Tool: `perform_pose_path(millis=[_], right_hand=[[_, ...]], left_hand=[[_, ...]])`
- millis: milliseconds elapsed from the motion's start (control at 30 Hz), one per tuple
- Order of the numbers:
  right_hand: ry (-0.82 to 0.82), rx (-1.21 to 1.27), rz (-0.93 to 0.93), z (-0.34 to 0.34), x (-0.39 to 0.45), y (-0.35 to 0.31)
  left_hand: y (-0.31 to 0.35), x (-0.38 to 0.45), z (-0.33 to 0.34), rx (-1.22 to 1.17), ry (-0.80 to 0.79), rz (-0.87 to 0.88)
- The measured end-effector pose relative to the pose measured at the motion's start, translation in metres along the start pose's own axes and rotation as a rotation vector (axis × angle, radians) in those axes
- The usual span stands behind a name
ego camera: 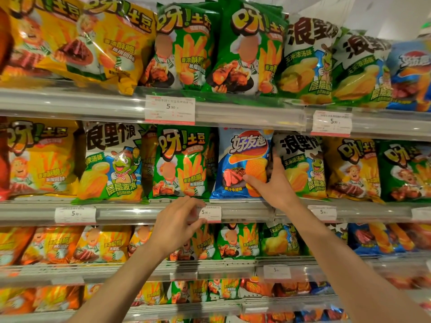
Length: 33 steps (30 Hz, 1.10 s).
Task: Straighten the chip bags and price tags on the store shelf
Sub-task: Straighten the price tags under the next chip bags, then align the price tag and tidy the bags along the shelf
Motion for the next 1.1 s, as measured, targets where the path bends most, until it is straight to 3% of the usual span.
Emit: perform_pose_path(millis=[233, 400, 667, 933, 1100], right_hand=[[0.225, -0.300, -0.229, 0.010, -0.072, -0.013], [0.338, -0.274, -0.400, 0.050, -0.117, 0.001], [0.230, -0.429, -0.243, 0.066, -0.123, 0.013], [0.134, -0.417, -0.441, 0.051, -0.133, 0.024], [0.116, -0.357, -0.210, 0.016, -0.165, 0.081]], left_hand=[[-0.006, -0.029, -0.005, 0.035, 0.120, -0.029], [-0.010, -0.034, -0.004, 0.002, 0.111, -0.059], [-0.014, -0.034, 0.002, -0.069, 0.146, -0.075], [-0.001, -0.040, 0.011, -0.052, 0.191, -0.165], [0.035, -0.067, 0.036, -0.136, 0.220, -0.285]])
Point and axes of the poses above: each hand's wrist, its own x-axis towards the middle knuckle, its own z-axis out of the palm, y = z × x, the point moved 4 cm from there along x, towards the middle knuckle
